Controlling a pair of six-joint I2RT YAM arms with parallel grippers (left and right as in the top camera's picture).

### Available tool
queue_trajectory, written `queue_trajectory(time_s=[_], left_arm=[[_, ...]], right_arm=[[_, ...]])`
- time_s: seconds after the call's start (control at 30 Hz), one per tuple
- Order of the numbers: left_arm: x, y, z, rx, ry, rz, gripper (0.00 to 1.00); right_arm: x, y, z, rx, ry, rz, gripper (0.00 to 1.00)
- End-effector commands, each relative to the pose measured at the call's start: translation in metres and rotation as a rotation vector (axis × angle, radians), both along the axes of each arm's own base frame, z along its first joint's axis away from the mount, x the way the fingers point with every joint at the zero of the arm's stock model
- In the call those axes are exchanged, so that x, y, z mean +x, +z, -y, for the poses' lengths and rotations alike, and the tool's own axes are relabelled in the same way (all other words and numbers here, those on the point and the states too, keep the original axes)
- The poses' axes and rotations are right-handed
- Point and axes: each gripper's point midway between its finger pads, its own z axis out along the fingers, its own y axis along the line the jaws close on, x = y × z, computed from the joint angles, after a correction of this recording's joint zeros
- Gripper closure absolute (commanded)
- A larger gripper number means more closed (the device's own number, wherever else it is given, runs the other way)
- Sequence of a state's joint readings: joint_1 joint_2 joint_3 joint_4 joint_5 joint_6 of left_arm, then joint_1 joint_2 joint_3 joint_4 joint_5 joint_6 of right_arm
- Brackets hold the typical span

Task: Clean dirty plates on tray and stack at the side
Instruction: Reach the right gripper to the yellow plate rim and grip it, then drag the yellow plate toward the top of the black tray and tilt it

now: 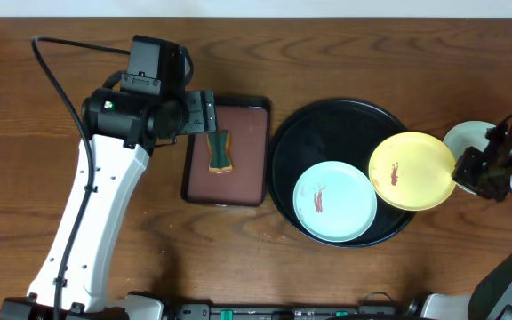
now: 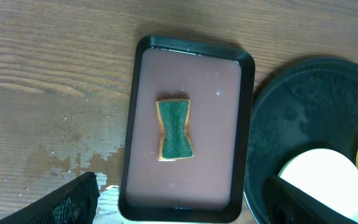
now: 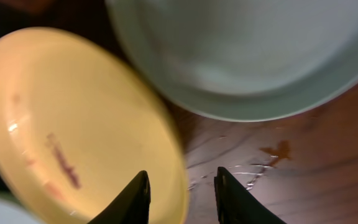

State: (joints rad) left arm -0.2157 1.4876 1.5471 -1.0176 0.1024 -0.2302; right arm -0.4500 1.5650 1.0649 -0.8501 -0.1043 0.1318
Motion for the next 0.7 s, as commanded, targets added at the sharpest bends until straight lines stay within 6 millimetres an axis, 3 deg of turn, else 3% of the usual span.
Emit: queue_trajectory(time_s=[0.0,0.2,0.3,0.37,0.43,0.5,0.67], left_arm=[[0.001,0.004,-0.002,0.001,-0.003,0.009,0.15],[0.001,0.004,-0.002,0.001,-0.003,0.009,0.15],[0.001,0.004,-0.002,0.001,-0.003,0.009,0.15],[0.001,0.004,-0.002,0.001,-0.003,0.009,0.15],[0.001,0.004,-0.002,0.001,-0.003,0.009,0.15],[0.001,0.004,-0.002,0.001,-0.003,0.009,0.15],[0.001,0.004,-0.002,0.001,-0.003,0.009,0.15]], right_arm=[[-0.008,-0.008,0.009,-0.055,-0.044,-0.042,0.69],[0.000,-0.023,-0.019,0.073,0.046,0.033,0.69],[-0.006,-0.032,-0.022,0.080,0.045,0.021,0.69],[-0.009,-0.036,-0.023,0.084,0.038,0.017,0.72],[-0.009,-0.040,-0.023,0.084,0.030,0.022,0.84],[-0.004,-0.036,-0.021,0.079,0.026,0.040,0.99],[0.030,0.004,-0.020,0.100,0.029,0.168,0.99]])
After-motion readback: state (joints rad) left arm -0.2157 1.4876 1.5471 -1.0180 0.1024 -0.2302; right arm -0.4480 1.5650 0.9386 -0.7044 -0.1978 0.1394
